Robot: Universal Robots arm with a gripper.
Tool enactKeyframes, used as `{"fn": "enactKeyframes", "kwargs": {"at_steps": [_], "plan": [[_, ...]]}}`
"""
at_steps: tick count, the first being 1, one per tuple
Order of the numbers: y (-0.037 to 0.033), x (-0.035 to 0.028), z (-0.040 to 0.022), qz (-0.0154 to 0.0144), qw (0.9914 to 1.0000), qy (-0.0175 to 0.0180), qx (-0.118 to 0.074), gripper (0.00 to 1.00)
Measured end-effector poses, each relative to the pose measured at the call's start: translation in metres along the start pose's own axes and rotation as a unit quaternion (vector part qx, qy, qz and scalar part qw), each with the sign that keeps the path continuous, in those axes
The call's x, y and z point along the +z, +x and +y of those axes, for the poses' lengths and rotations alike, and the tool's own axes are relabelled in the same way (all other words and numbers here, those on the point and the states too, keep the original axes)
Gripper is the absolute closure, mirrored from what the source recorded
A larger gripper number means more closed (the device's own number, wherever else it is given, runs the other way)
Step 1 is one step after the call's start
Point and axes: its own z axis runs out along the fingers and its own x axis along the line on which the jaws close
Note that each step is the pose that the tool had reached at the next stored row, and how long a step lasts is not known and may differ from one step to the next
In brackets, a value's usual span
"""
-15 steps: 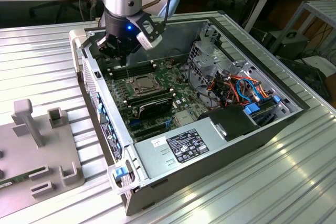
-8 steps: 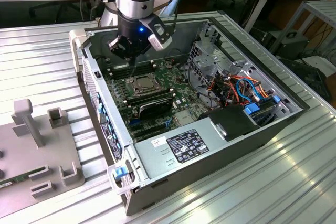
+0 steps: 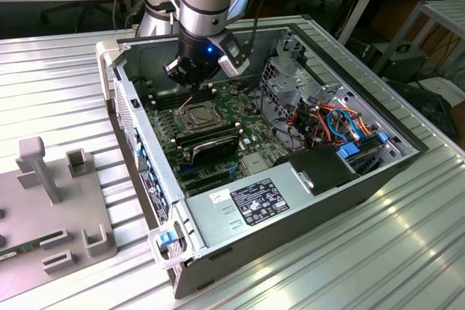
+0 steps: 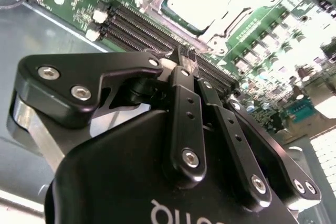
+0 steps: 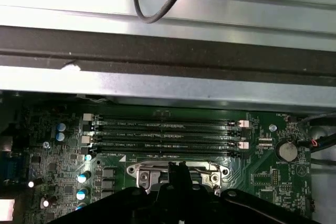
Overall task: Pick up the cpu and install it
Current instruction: 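Install the first cpu locking lever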
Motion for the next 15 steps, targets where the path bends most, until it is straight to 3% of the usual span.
{"fn": "enactKeyframes", "kwargs": {"at_steps": [1,2,15], "plan": [[0.0,0.0001,0.0002,-0.0002,0.99999,-0.0037,0.0,0.89],[0.0,0.0002,0.0002,-0.0003,0.99999,-0.0043,0.0,0.89],[0.0005,0.0112,0.0079,-0.0004,0.99998,-0.0067,0.0,0.89]]}}
